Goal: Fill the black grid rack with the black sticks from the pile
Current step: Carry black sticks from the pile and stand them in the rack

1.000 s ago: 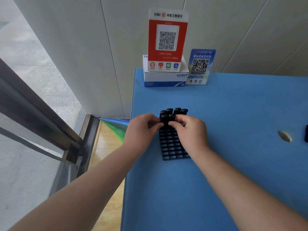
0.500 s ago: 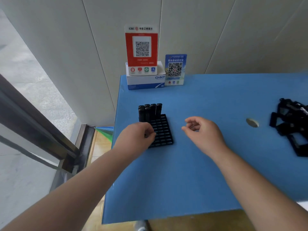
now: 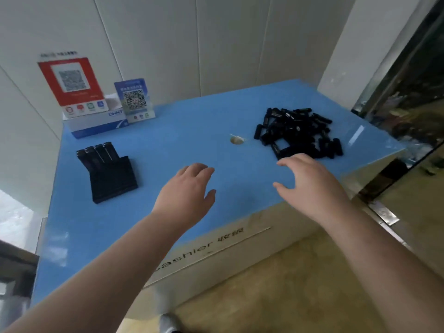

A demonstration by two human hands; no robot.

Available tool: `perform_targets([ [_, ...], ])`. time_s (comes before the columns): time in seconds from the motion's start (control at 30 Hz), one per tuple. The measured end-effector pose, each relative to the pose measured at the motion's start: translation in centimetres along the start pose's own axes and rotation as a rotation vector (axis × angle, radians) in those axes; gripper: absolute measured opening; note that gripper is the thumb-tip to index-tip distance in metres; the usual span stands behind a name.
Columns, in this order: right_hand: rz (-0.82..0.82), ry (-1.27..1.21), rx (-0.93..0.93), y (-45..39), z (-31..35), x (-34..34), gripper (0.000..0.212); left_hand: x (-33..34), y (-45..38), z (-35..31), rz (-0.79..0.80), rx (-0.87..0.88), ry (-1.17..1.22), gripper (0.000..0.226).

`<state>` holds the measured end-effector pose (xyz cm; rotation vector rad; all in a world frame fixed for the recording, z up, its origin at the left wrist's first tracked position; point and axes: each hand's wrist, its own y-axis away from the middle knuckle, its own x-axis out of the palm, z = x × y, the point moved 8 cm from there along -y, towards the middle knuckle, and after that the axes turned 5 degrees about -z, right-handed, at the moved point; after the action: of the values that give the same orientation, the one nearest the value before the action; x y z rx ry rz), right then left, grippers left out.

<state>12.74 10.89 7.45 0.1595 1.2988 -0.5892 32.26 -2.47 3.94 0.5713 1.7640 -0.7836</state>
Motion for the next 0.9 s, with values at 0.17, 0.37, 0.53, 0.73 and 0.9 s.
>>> perform_targets([
  [0.17, -0.045, 0.072, 0.072, 3.1, -6.2, -3.3, 0.050, 0.9, -1.5, -7.7, -0.015, 0.102, -0.004, 0.055],
  [0.37, -0.062, 0.087, 0.164, 4.0, -12.6, -5.0, 0.048, 2.6, -4.7, -14.1, 0.006, 0.175, 0.019, 0.056],
  [0.53, -0.071, 0.087, 0.212, 2.4, -16.9, -5.1, 0.047, 5.2, -9.1, -17.4, 0.035, 0.200, 0.037, 0.059],
  [0.73, -0.071, 0.122, 0.231, -3.2, -22.1, -5.2, 0.048, 8.7, -16.8, -20.0, 0.062, 0.222, 0.085, 0.055],
  [0.9, -0.071, 0.100, 0.238, -8.1, -25.2, -4.5, 0.046, 11.2, -22.6, -20.9, 0.094, 0.229, 0.098, 0.051],
])
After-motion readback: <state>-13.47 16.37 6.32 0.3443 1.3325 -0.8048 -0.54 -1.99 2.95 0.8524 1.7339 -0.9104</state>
